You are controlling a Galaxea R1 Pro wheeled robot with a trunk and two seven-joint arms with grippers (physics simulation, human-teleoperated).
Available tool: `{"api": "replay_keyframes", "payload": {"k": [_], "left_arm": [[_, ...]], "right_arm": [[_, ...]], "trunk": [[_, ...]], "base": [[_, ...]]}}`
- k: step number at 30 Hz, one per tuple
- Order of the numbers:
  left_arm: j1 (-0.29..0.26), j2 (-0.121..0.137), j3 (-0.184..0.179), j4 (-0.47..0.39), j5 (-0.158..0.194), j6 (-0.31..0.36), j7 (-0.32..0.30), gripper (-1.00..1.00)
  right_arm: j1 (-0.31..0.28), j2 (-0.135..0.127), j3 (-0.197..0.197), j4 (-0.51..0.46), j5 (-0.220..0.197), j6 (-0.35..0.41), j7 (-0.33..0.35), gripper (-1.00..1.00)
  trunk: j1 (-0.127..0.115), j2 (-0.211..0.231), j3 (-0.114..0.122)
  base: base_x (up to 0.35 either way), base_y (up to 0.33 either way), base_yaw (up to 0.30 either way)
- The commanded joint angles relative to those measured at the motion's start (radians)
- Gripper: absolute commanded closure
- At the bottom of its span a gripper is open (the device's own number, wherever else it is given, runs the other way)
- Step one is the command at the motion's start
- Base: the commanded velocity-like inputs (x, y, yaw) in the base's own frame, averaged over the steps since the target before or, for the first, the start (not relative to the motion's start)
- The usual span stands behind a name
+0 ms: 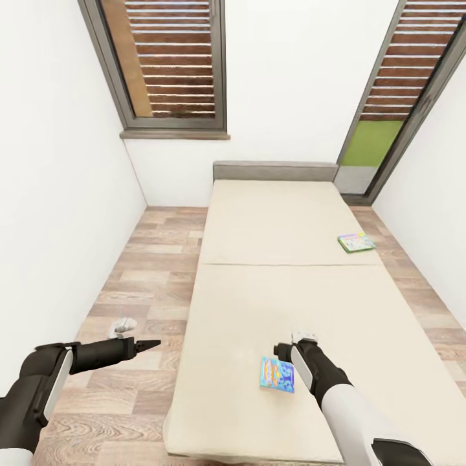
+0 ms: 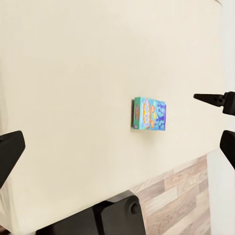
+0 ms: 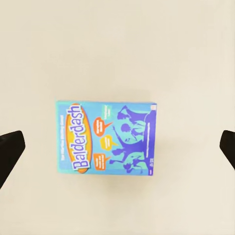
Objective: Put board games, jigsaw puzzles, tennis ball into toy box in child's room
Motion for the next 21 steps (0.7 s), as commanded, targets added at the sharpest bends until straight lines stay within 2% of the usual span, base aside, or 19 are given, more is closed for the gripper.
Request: {"api": "replay_keyframes", "payload": {"k": [1, 21], "left_arm": [[-0.001, 0.000, 0.001, 0.000, 0.003, 0.009, -0.002, -1.00], [-0.001, 0.001, 0.001, 0.003, 0.003, 0.008, -0.002, -1.00]], "right_arm": [[0.000, 0.000, -0.003, -0.002, -0.005, 0.004, -0.004, -1.00], [0.000, -0.003, -0.003, -0.001, -0.008, -0.024, -0.003, -1.00]], "trunk": [[0.000, -0.002, -0.003], [0.000, -0.002, -0.036]], "base": [[0.000, 0.000, 0.000], [0.000, 0.000, 0.000]]}}
